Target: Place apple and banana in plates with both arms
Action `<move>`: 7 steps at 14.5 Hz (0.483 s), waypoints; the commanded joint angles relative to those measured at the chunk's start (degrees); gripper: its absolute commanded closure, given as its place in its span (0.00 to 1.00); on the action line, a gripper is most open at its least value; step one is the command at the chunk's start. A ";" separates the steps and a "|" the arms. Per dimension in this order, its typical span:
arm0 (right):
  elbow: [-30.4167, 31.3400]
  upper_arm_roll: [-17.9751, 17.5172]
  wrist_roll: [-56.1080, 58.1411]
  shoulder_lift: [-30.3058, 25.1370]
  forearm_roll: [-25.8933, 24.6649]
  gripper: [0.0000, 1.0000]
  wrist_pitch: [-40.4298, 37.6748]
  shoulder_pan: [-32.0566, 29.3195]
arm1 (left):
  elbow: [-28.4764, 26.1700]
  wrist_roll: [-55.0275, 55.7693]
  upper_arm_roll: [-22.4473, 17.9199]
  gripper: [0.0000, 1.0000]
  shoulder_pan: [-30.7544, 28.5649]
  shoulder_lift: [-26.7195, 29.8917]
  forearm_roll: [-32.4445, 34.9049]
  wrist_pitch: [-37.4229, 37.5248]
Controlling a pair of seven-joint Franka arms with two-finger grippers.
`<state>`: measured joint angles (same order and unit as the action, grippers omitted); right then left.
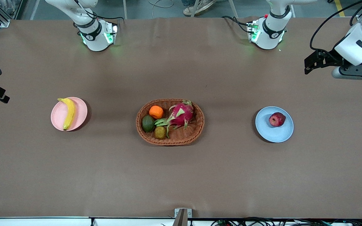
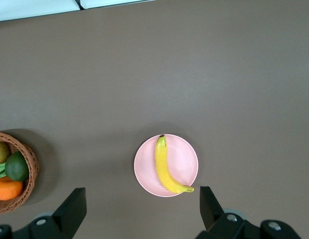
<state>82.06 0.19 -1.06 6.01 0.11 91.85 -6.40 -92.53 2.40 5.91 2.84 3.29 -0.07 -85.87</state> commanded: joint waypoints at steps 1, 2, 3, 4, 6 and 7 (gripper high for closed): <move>1.09 0.60 0.45 -1.61 -0.63 0.00 -0.35 0.51 | -1.34 0.06 0.16 0.00 -0.56 1.28 -0.28 -0.79; 1.70 1.64 0.45 -1.96 -0.63 0.00 0.34 1.12 | -1.34 0.06 0.16 0.00 -0.64 1.54 -0.28 -0.79; 2.75 3.57 0.45 -3.10 -0.63 0.00 0.61 3.83 | -1.43 0.06 0.16 0.00 -0.73 1.72 -0.19 -0.88; 3.45 4.89 0.45 -3.54 -0.63 0.00 0.96 5.07 | -1.43 0.06 0.16 0.00 -0.73 1.81 -0.19 -0.88; 3.55 4.99 0.54 -3.55 -0.63 0.00 1.06 4.74 | -1.43 0.06 0.16 0.00 -0.73 2.07 -0.19 -0.88; 3.64 4.99 0.80 -3.64 -0.63 0.00 0.97 4.82 | -1.25 0.06 0.16 0.00 -0.73 2.07 -0.11 -0.88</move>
<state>82.73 4.20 -0.85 4.71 0.10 91.89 -2.47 -92.69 2.40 5.82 2.55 3.84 -0.07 -85.95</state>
